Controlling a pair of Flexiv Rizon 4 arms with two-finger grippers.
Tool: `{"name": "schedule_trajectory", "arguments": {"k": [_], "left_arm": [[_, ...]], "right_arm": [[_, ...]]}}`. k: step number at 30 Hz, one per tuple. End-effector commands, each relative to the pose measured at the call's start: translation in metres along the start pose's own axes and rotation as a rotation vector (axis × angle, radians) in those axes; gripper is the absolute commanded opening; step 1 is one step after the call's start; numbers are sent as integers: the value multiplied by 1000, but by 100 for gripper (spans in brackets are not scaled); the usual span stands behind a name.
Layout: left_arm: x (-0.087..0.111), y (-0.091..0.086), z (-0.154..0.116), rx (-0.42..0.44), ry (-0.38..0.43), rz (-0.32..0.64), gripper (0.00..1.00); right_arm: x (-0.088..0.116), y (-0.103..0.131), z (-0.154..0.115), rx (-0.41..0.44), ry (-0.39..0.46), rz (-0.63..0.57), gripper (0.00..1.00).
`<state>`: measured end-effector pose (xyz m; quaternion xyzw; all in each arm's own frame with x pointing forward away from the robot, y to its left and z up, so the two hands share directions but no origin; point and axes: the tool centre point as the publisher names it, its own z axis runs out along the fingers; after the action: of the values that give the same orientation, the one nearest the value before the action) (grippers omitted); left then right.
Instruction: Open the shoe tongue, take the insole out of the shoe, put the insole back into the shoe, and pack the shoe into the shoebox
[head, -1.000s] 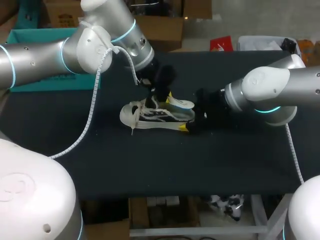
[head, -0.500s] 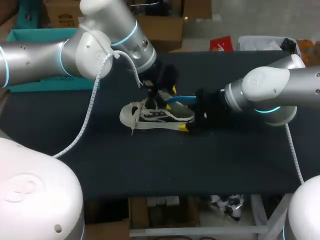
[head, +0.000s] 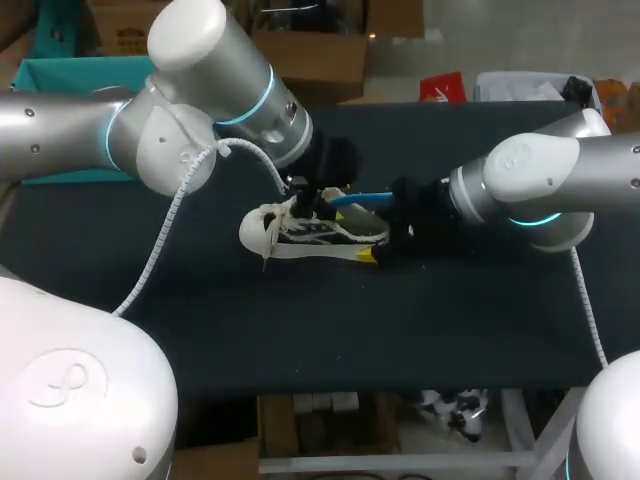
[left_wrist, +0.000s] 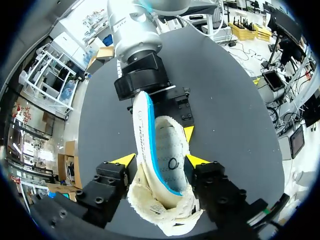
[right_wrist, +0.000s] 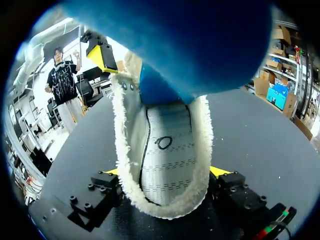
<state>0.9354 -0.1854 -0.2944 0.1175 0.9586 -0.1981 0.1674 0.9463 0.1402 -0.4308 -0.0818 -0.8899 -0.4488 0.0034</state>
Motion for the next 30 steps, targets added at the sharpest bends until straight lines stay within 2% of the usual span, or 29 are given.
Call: {"name": "schedule_trajectory", "arguments": {"k": [1, 10, 14, 15, 16, 17, 23, 30], "left_arm": [[-4, -2, 5, -17, -42, -14, 58], [-17, -4, 20, -18, -51, -34, 53], [-22, -4, 26, -23, -56, -49, 42], [-24, -4, 28, -18, -51, -55, 31], [-26, -4, 29, -17, -51, -57, 9], [-27, -4, 30, -14, -48, -60, 0], [-29, -5, 31, 8, -37, -59, 0], [-22, -13, 16, 49, -45, -29, 0]], "right_arm": [[-1, -8, 7, -3, 1, -1, 0], [-1, -8, 7, -3, 1, -1, 0], [-1, -8, 7, -3, 1, -1, 0], [-1, -8, 7, -3, 1, -1, 0], [-1, -8, 7, -3, 1, -1, 0], [-1, -8, 7, -3, 1, -1, 0], [-1, -8, 7, -3, 1, -1, 0], [-1, -8, 7, -3, 1, -1, 0]]}}
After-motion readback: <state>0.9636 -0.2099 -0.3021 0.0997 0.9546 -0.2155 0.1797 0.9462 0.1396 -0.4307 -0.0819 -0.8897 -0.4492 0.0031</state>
